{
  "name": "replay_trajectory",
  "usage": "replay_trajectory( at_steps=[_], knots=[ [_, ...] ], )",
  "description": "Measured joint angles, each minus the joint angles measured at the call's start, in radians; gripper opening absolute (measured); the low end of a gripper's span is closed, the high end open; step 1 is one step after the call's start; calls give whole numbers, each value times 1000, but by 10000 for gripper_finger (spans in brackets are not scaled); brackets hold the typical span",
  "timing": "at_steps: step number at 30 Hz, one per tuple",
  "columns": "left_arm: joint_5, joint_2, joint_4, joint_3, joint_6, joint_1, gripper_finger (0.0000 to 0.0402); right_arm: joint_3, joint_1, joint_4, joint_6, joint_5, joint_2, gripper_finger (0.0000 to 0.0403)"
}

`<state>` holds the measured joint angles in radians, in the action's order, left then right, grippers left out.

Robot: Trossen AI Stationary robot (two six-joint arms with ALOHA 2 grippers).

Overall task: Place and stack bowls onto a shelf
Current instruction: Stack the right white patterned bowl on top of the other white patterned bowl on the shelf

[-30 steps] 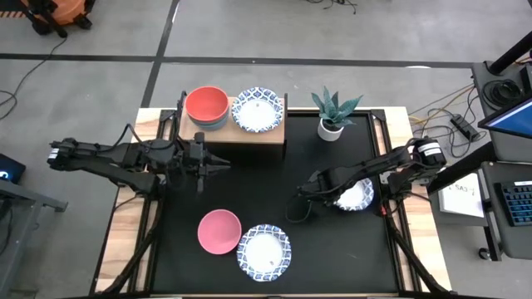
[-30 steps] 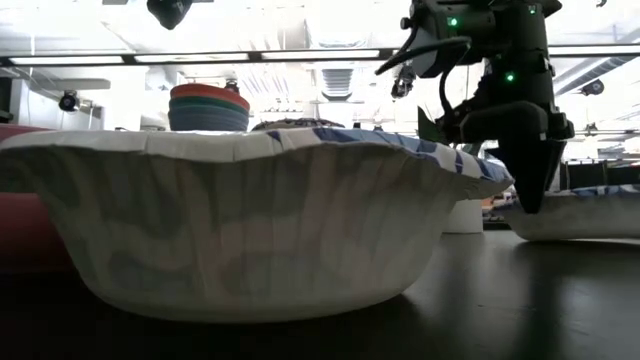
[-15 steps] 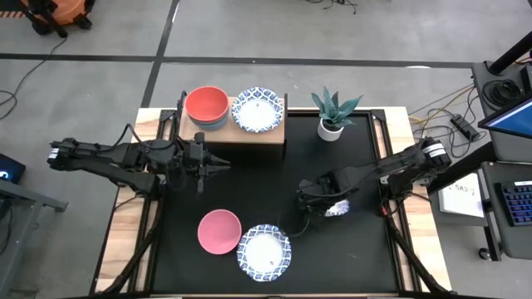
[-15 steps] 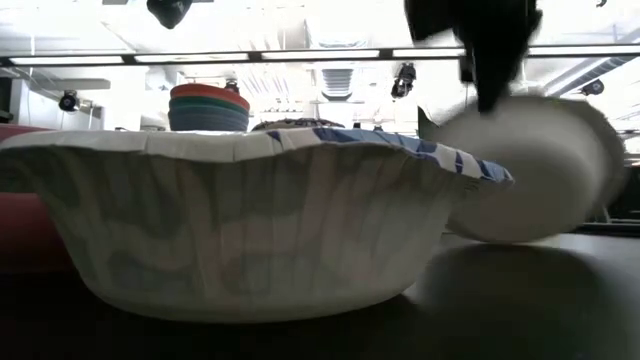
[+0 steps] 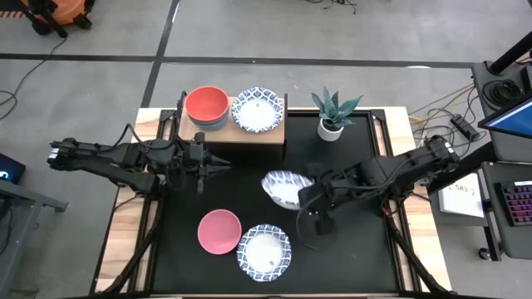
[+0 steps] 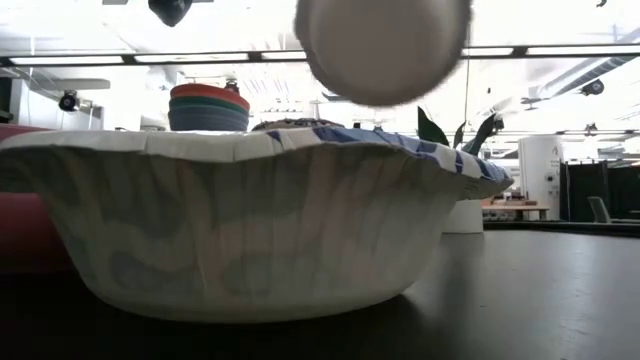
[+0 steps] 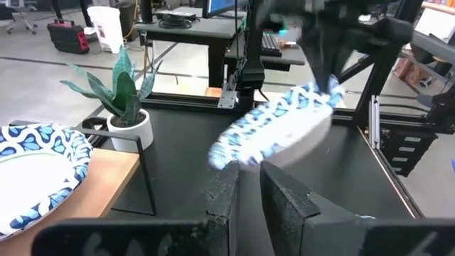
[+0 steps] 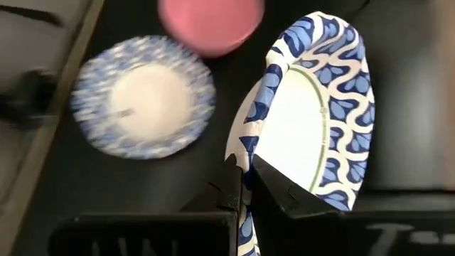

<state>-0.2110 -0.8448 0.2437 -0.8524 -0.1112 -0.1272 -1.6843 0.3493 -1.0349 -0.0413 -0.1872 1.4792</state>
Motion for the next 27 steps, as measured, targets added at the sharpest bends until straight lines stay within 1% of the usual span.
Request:
replay_trajectory(
  at_steps=[5,7,8,15,22,24,27],
  knots=[
    [0,0,-18,0,1,0,39,-57,-22,32,218,-271,5,9],
    [0,0,-26,0,3,0,39,-63,-50,52,300,-338,8,9],
    [0,1,-28,0,5,0,39,-63,-71,65,339,-346,9,9],
    [-20,12,-112,0,48,0,39,-62,-244,156,504,-312,11,9],
    [-41,32,-144,-3,103,0,39,-61,-420,295,577,-51,22,9],
    [-43,36,-142,-3,110,0,39,-60,-457,324,595,-14,33,9],
    [-43,42,-140,-3,111,0,39,-59,-491,357,634,-11,66,9]
  ],
)
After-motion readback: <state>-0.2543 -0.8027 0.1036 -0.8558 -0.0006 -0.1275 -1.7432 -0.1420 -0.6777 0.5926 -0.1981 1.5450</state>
